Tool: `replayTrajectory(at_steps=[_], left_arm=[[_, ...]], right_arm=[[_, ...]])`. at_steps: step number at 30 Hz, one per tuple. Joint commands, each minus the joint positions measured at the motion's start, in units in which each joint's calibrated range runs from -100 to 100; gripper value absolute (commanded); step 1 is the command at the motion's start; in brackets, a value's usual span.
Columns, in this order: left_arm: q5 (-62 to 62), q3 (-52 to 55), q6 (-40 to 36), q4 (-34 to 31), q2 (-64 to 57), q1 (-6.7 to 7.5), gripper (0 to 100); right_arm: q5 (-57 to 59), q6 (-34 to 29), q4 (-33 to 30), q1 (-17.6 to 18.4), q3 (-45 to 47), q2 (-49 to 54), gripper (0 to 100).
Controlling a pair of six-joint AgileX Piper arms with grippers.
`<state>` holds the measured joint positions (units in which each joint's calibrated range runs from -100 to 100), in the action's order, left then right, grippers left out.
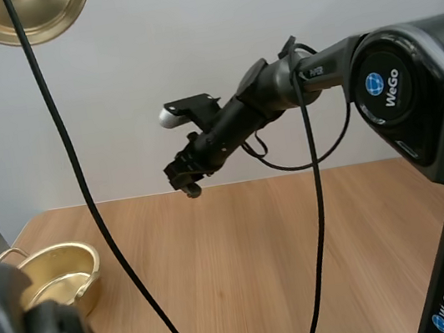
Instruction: Open the pot, put the car inside, and close it
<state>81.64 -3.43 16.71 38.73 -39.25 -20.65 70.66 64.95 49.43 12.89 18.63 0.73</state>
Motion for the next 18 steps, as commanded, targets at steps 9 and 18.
replayTrajectory(at_steps=[9,18], left_arm=[[-2.4,-6.9,-4.8,-5.7,-4.5,-0.04,0],[-1.5,-8.5,-6.2,-9.3,-6.0,-0.04,0]], right_arm=[[-6.7,1.6,-0.4,19.9,-6.6,-8.0,0],[-8.5,2.5,-0.4,21.4,-14.6,-14.2,0]])
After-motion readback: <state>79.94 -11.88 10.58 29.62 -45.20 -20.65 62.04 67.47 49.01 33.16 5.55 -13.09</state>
